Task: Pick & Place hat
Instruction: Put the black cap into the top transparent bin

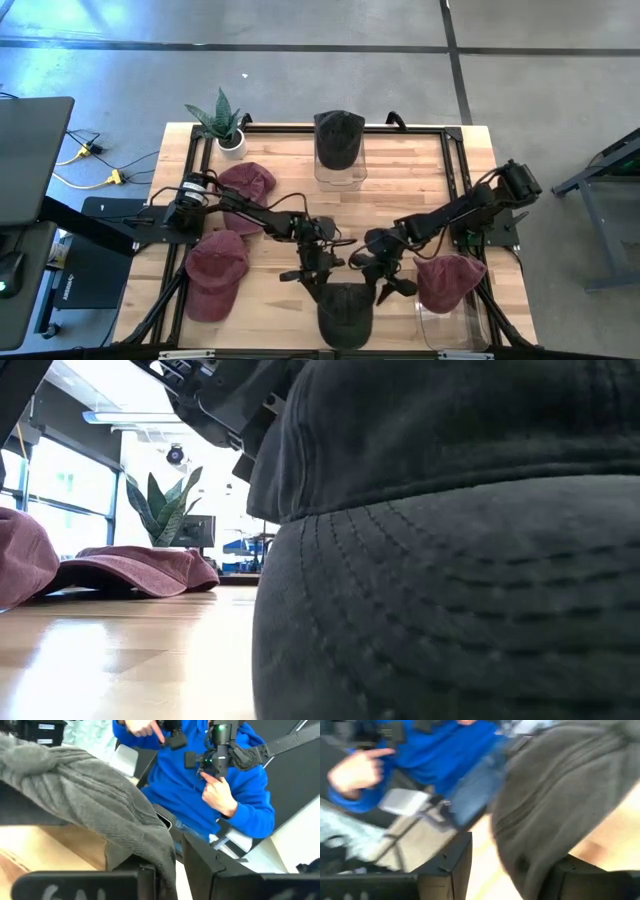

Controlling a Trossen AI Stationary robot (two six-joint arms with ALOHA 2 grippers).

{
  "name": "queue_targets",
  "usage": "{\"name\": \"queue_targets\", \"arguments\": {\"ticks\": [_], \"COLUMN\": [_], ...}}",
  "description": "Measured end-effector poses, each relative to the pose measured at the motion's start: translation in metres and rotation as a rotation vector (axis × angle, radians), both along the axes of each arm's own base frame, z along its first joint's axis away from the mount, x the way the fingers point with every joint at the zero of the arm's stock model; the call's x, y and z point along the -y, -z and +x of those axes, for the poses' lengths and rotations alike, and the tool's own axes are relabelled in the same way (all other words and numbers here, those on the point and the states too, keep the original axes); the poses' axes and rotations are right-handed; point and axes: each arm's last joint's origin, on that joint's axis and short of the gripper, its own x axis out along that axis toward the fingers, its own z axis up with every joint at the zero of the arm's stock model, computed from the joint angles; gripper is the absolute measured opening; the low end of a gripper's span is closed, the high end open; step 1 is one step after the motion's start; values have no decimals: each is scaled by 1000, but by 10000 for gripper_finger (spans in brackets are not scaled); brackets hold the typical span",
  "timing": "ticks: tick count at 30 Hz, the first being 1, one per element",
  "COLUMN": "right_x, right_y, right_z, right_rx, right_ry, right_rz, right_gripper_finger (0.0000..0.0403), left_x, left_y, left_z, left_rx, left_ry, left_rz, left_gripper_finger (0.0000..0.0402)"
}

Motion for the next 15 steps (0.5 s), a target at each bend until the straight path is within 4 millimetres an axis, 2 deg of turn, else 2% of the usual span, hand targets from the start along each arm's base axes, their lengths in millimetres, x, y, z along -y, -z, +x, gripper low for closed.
{"name": "queue_targets", "arguments": {"ticks": [3, 6, 10, 15], "right_x": [-4, -7, -7, -5], "right_y": [-3, -8, -6, -4], "right_z": [-5, -6, -5, -1], "right_rx": [-29, 3, 19, 65], "right_ry": [-105, -132, -87, 63], "right_rz": [66, 86, 40, -71], "right_gripper_finger": [160, 161, 161, 161], "left_x": [1, 2, 2, 2], "left_y": [-4, -12, -14, -14], "left_z": [-3, -5, -8, -8], "left_rx": [-4, 24, 21, 14], "left_ry": [35, 47, 45, 28], "left_rz": [-15, -20, -18, -12], "left_gripper_finger": [57, 51, 48, 48]}}
